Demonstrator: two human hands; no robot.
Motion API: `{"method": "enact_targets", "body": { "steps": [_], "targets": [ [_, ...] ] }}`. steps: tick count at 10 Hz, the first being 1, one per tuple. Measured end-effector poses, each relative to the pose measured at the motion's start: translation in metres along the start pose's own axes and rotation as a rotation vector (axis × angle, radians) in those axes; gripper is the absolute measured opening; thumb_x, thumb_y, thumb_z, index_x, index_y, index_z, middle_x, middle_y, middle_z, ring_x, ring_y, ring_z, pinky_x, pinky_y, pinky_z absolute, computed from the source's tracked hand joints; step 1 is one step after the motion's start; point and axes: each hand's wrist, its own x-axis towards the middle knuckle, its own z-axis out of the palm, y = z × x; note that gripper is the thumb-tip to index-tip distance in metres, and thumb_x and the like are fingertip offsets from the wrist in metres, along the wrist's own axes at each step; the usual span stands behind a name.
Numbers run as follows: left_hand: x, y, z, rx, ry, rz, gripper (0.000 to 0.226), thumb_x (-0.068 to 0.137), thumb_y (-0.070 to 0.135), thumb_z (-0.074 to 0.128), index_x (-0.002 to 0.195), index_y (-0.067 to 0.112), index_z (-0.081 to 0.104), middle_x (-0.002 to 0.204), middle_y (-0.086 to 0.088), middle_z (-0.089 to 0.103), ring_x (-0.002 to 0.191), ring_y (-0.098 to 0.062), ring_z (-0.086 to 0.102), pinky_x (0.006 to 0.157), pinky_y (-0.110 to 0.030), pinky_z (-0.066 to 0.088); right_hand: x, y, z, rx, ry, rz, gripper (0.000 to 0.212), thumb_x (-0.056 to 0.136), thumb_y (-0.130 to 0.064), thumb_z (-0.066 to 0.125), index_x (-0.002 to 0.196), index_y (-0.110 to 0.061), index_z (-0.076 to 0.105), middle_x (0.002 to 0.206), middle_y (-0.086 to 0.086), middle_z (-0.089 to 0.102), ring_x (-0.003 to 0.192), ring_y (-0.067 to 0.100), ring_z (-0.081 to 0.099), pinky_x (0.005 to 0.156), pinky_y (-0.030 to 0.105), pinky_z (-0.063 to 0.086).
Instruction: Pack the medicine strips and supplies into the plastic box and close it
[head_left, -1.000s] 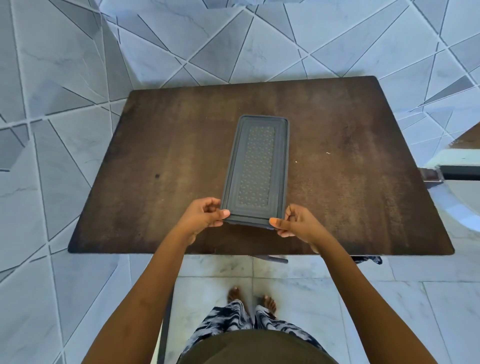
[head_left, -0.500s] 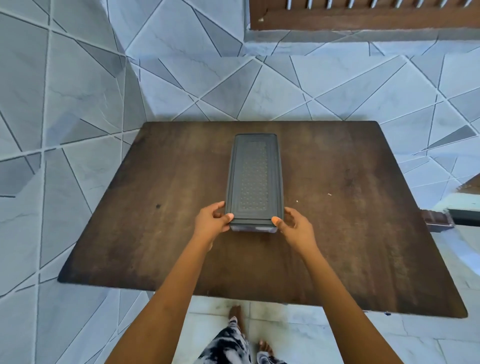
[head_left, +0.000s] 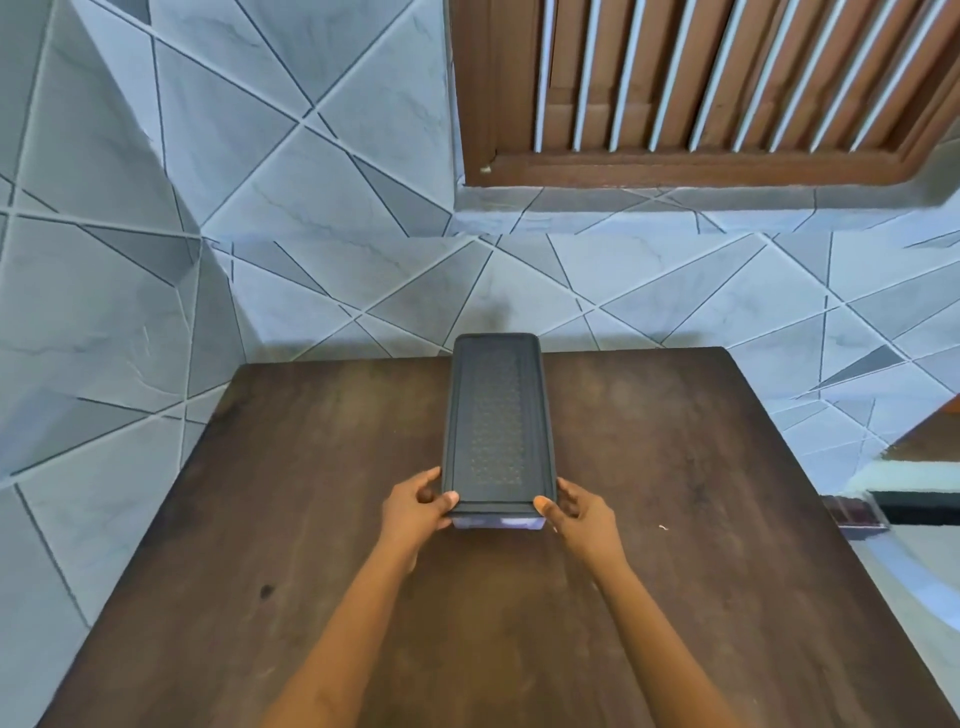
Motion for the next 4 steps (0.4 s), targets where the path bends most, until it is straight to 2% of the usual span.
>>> {"method": "enact_targets", "body": {
  "steps": [1, 2, 3, 4],
  "targets": [
    [0.008, -0.001, 0.0, 0.054, -0.004, 0.021, 0.05, 0.085, -0.001, 0.062, 0.132, 0.005, 0.049, 0.106, -0.018, 0.052, 0.093, -0.024, 0.056, 0.052, -0.011, 0.056, 0.008, 0.005, 0.002, -0.008, 0.009, -0.014, 0.053, 0.085, -0.019, 0.065, 0.133, -0.003, 0.047, 0.127, 0.016, 0.061, 0.112, 0.023, 0.061, 0.079, 0.014, 0.05],
    [0.01, -0.004, -0.001, 0.122, -0.022, 0.037, 0.043, 0.086, 0.0, 0.061, 0.128, -0.001, 0.051, 0.103, -0.021, 0.056, 0.092, -0.025, 0.059, 0.053, -0.011, 0.056, 0.007, 0.005, 0.002, -0.03, 0.015, -0.013, 0.05, 0.086, -0.015, 0.064, 0.131, -0.002, 0.049, 0.125, 0.015, 0.061, 0.111, 0.023, 0.062, 0.079, 0.015, 0.049],
    [0.007, -0.003, 0.0, 0.166, -0.038, 0.022, 0.044, 0.086, 0.003, 0.062, 0.128, -0.003, 0.05, 0.106, -0.022, 0.059, 0.092, -0.025, 0.06, 0.057, -0.013, 0.057, 0.007, 0.008, 0.004, -0.02, 0.01, -0.011, 0.052, 0.085, -0.018, 0.065, 0.132, -0.002, 0.048, 0.129, 0.016, 0.059, 0.114, 0.025, 0.06, 0.088, 0.024, 0.051],
    [-0.006, 0.006, -0.004, 0.23, 0.036, 0.035, 0.047, 0.085, 0.012, 0.065, 0.129, 0.002, 0.052, 0.109, -0.018, 0.063, 0.096, -0.025, 0.062, 0.083, -0.03, 0.055, -0.001, 0.004, 0.002, -0.065, 0.029, -0.004, 0.056, 0.087, -0.024, 0.062, 0.136, -0.004, 0.043, 0.135, 0.015, 0.054, 0.123, 0.025, 0.053, 0.103, 0.032, 0.041]
  ]
}}
